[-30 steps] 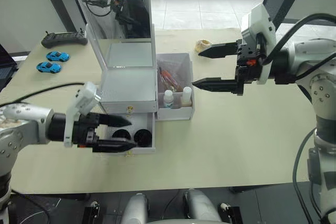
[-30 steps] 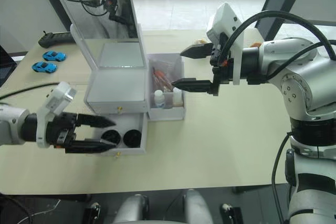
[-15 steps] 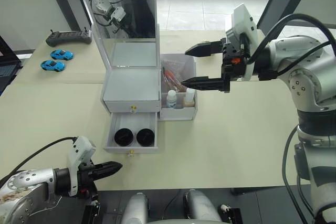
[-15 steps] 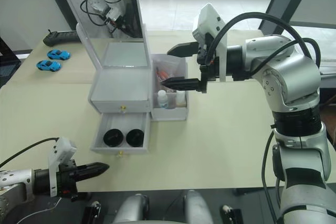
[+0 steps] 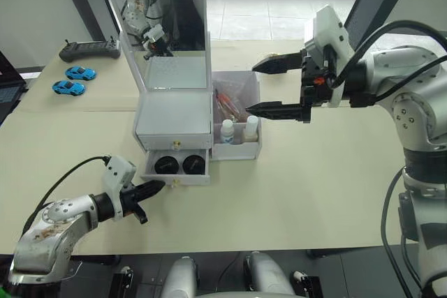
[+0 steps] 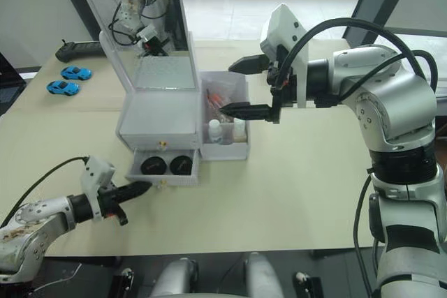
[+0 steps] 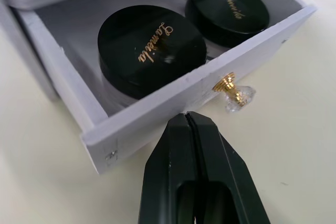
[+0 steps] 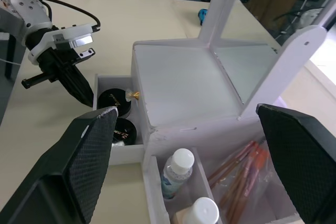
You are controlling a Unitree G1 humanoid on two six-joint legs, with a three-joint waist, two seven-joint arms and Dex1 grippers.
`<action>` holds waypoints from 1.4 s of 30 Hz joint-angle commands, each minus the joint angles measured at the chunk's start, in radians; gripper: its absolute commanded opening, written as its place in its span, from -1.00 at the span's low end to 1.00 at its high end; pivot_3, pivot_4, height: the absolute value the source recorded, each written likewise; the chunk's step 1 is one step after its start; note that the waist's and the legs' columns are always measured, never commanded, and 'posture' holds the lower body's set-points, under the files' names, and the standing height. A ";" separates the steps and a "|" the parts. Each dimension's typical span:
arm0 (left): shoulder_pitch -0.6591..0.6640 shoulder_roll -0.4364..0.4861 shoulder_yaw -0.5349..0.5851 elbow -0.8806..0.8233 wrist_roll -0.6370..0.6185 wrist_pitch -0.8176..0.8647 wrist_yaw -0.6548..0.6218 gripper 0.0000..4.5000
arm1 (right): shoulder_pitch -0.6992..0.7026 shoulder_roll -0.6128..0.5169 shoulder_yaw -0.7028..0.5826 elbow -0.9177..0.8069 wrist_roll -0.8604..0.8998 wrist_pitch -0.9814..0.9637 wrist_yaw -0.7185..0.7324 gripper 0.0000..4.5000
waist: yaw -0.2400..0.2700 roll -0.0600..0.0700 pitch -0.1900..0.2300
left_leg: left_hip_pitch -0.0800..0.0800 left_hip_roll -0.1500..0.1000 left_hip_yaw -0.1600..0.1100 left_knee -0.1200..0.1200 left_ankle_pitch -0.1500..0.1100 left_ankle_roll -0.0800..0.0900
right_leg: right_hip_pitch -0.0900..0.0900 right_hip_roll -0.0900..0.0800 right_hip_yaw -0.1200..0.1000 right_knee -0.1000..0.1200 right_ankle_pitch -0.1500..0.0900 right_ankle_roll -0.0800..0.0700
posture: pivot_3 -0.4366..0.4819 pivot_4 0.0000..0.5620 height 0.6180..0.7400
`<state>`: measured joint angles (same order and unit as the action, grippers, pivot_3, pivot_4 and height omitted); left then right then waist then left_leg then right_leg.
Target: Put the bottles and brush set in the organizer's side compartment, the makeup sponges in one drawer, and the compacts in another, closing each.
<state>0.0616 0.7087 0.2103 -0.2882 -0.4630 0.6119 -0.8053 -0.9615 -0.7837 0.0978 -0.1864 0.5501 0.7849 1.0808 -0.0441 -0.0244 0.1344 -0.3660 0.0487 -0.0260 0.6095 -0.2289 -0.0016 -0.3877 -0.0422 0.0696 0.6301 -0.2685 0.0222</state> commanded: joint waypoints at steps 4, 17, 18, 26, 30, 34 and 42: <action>-0.151 -0.025 -0.079 0.108 0.042 -0.080 -0.022 -0.99 | 0.012 -0.037 -0.056 -0.027 -0.002 -0.003 -0.017 1.00 | 0.003 0.000 0.000 | -0.001 0.000 0.000 0.000 0.000 0.000 | 0.000 0.000 0.000 0.000 0.000 0.001 | -0.05 -0.47 1.00; -0.274 -0.083 -0.138 0.233 0.098 -0.138 0.002 -0.99 | 0.025 -0.055 -0.080 -0.094 0.034 0.071 -0.068 1.00 | 0.006 0.000 0.000 | -0.002 -0.001 -0.001 0.002 0.000 0.000 | 0.000 0.000 0.000 0.000 0.001 0.002 | -0.05 -0.47 1.00; -0.275 -0.085 -0.135 0.236 0.098 -0.140 0.004 -0.99 | 0.026 -0.056 -0.080 -0.097 0.037 0.075 -0.070 1.00 | 0.007 0.000 0.000 | -0.002 -0.001 -0.001 0.002 0.000 0.000 | 0.001 0.000 0.000 0.000 0.001 0.002 | -0.05 -0.47 1.00; -0.283 -0.077 -0.090 0.252 0.090 -0.144 0.019 -0.99 | 0.038 -0.058 -0.075 -0.090 0.034 0.070 -0.068 1.00 | 0.007 0.000 0.000 | -0.002 -0.001 -0.001 0.002 0.000 0.000 | 0.001 0.000 0.000 0.000 0.001 0.003 | -0.05 -0.47 1.00; -0.291 -0.088 -0.109 0.265 0.104 -0.154 0.025 -0.99 | 0.036 -0.054 -0.069 -0.081 0.030 0.064 -0.066 1.00 | 0.007 0.000 0.000 | -0.002 -0.001 -0.001 0.002 0.000 0.000 | 0.000 0.000 0.000 0.000 0.001 0.003 | -0.05 -0.47 1.00; -0.303 -0.104 -0.118 0.270 0.113 -0.155 0.035 -0.99 | 0.039 -0.054 -0.063 -0.077 0.024 0.059 -0.063 1.00 | 0.008 0.000 0.000 | -0.002 -0.001 -0.001 0.002 0.000 0.000 | 0.001 0.000 0.000 0.000 0.001 0.003 | -0.05 -0.47 1.00; -0.254 -0.061 -0.044 0.258 0.097 -0.133 0.020 -0.99 | 0.150 -0.042 -0.150 -0.040 0.040 0.000 -0.074 1.00 | 0.014 -0.001 -0.001 | -0.002 -0.001 -0.001 0.002 0.000 0.000 | 0.001 0.000 0.000 -0.001 0.002 0.003 | -0.05 -0.47 1.00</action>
<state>-0.1908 0.6154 0.0835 -0.0309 -0.3614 0.4848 -0.8102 -0.8112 -0.8172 0.0229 -0.2382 0.5754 0.8082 1.0197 -0.0297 -0.0255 0.1335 -0.3679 0.0479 -0.0266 0.6118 -0.2289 -0.0016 -0.3872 -0.0421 0.0701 0.6295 -0.2669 0.0252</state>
